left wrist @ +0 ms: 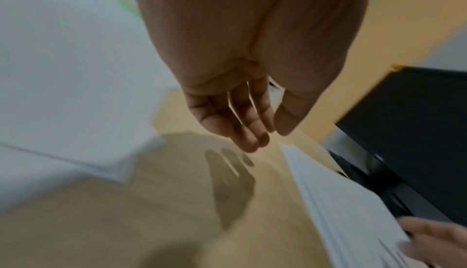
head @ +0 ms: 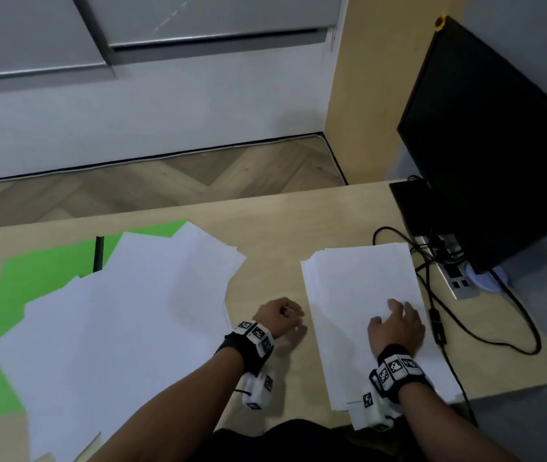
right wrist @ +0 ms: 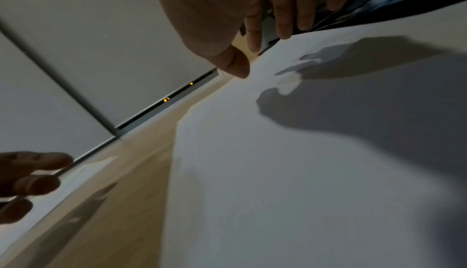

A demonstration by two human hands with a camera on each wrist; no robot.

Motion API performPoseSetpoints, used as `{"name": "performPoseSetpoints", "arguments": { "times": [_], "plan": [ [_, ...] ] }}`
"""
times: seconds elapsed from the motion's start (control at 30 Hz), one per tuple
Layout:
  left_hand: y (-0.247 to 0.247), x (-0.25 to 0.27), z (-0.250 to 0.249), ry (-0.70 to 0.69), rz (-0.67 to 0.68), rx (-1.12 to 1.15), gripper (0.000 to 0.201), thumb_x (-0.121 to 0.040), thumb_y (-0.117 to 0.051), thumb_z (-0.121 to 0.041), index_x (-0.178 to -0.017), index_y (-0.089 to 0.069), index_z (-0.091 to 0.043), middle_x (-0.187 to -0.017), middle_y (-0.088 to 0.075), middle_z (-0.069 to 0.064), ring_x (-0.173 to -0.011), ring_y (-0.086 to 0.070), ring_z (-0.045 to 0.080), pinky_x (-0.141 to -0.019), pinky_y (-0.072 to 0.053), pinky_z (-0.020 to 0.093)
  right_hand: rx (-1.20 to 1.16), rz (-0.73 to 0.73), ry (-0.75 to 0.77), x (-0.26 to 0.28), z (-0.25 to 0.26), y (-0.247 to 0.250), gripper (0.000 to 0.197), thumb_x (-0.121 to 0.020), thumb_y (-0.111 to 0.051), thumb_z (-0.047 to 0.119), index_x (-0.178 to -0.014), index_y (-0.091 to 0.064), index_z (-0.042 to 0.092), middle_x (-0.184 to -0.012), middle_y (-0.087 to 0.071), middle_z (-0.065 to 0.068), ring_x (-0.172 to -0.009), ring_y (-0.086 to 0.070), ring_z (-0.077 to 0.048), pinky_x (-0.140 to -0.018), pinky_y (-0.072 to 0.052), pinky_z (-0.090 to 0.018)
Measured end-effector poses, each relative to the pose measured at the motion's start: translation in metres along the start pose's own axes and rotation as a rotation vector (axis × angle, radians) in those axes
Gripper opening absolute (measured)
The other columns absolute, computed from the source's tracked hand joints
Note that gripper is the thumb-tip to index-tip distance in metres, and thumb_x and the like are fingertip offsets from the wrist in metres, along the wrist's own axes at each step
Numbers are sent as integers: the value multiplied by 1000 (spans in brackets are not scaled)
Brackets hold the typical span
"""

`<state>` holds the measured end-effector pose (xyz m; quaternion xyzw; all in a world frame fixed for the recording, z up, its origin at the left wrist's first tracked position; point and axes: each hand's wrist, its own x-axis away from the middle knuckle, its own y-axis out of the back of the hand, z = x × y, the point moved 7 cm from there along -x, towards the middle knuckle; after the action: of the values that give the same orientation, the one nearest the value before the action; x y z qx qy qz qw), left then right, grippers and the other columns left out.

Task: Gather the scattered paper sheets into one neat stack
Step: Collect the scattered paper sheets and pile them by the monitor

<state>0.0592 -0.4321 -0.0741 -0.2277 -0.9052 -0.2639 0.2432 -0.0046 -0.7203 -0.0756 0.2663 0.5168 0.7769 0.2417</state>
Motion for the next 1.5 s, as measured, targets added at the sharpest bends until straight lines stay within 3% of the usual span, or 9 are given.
{"name": "performPoseSetpoints", "arguments": {
  "times": [0.13,0.3,0.43,0.53,0.67,0.8,1.0,1.27,1.5],
  "plan": [
    [72,26,42,47,-232,167,16,-73,-61,-25,-88,-67,-24,-84,-77,-3,-78,-74,14,-82,-60,38,-135,-55,126,14,52,-7,46,-82,-63,21,-127,-55,21,-146,-42,-8,-139,-31,-26,-117,-22,-47],
    [169,75,116,193,-516,129,10,-85,-67,-18,-94,-71,-22,-84,-75,-5,-79,-70,12,-76,-54,25,-291,-51,274,50,132,-26,46,-80,-65,17,-125,-56,20,-139,-48,-6,-134,-37,-26,-108,-35,-48],
    [223,111,176,308,-612,73,14,-85,-71,-24,-98,-72,-19,-91,-71,-1,-91,-65,19,-78,-44,21,-409,132,296,91,185,-60,44,-82,-61,24,-123,-49,34,-132,-49,4,-125,-48,-18,-101,-44,-45],
    [255,135,219,399,-637,24,22,-83,-72,-22,-103,-71,-14,-104,-69,6,-102,-64,24,-83,-44,22,-454,315,300,128,218,-88,43,-86,-63,27,-126,-49,32,-127,-50,4,-120,-52,-18,-98,-48,-39],
    [290,160,259,530,-697,-77,31,-80,-73,-34,-107,-68,-20,-117,-60,10,-116,-56,31,-94,-49,38,-257,497,364,169,254,-118,56,-88,-64,36,-139,-48,18,-138,-48,-4,-132,-39,-22,-108,-37,-35],
    [320,193,282,692,-857,-134,71,-73,-75,-56,-130,-53,-18,-139,-43,11,-130,-37,35,-102,-40,47,-96,492,344,188,277,-133,77,-85,-62,53,-147,-39,15,-151,-37,-6,-142,-26,-25,-114,-31,-42],
    [336,190,305,654,-688,-206,104,-71,-63,-76,-148,-32,-14,-154,-29,13,-141,-26,36,-108,-37,50,52,457,340,208,311,-149,95,-80,-61,65,-152,-27,14,-160,-22,-7,-147,-15,-27,-117,-25,-44],
    [324,169,288,483,-591,-352,88,-71,-56,-79,-130,-49,-15,-133,-40,8,-128,-32,32,-89,-48,46,105,507,334,251,337,-169,106,-78,-62,68,-155,-14,14,-164,-2,-7,-151,-1,-26,-119,-17,-44],
    [325,157,284,428,-586,-31,73,-74,-74,-59,-127,-51,-14,-132,-50,10,-119,-54,31,-94,-47,40,130,614,431,285,341,-176,97,-83,-58,66,-155,-18,15,-165,-1,-3,-151,-1,-22,-121,-16,-43]
  ]
}}
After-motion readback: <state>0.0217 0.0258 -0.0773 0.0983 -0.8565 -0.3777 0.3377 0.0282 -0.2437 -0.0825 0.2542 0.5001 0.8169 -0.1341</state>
